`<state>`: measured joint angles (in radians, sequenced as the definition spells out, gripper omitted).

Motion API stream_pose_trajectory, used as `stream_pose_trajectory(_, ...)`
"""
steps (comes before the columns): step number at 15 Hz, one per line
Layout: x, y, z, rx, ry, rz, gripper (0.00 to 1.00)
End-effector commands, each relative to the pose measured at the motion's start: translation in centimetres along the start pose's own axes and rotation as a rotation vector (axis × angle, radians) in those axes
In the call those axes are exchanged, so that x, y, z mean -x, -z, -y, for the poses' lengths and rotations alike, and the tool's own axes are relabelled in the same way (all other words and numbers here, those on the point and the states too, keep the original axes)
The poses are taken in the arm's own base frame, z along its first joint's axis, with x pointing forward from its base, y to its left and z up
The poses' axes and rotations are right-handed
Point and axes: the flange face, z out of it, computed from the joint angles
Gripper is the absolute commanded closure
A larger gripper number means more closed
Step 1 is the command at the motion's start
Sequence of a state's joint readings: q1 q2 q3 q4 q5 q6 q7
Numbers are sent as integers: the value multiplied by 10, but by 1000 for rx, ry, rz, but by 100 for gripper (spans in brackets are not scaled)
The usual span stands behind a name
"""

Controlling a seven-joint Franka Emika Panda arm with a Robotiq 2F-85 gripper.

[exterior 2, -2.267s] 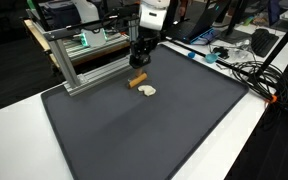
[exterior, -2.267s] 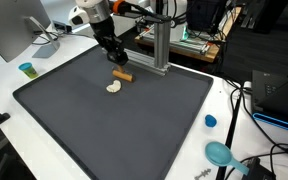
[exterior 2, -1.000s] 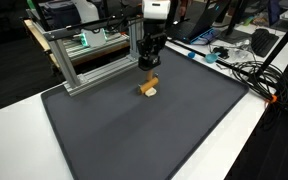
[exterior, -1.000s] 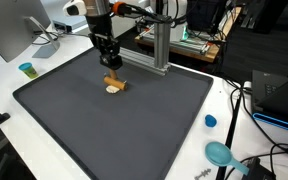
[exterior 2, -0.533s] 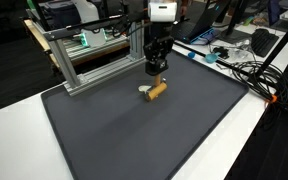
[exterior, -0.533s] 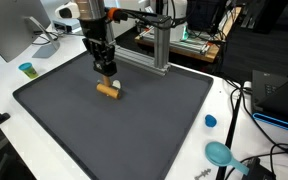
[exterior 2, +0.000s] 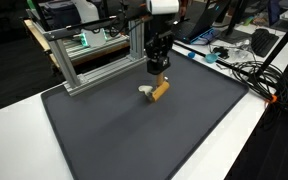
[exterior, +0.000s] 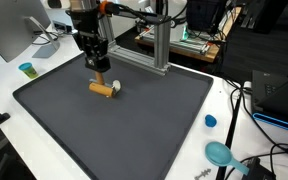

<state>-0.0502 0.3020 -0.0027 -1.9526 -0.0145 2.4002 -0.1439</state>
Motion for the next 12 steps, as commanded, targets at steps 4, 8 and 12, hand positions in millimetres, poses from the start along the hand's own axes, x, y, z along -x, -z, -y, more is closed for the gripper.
stream_pose_trajectory(4,29,49,-1,-62,361,80,78)
stream_pose_trajectory(8,14,31,2,-145,437,151,78)
stream_pose_trajectory(12,16,23,7,-79,436,144,78)
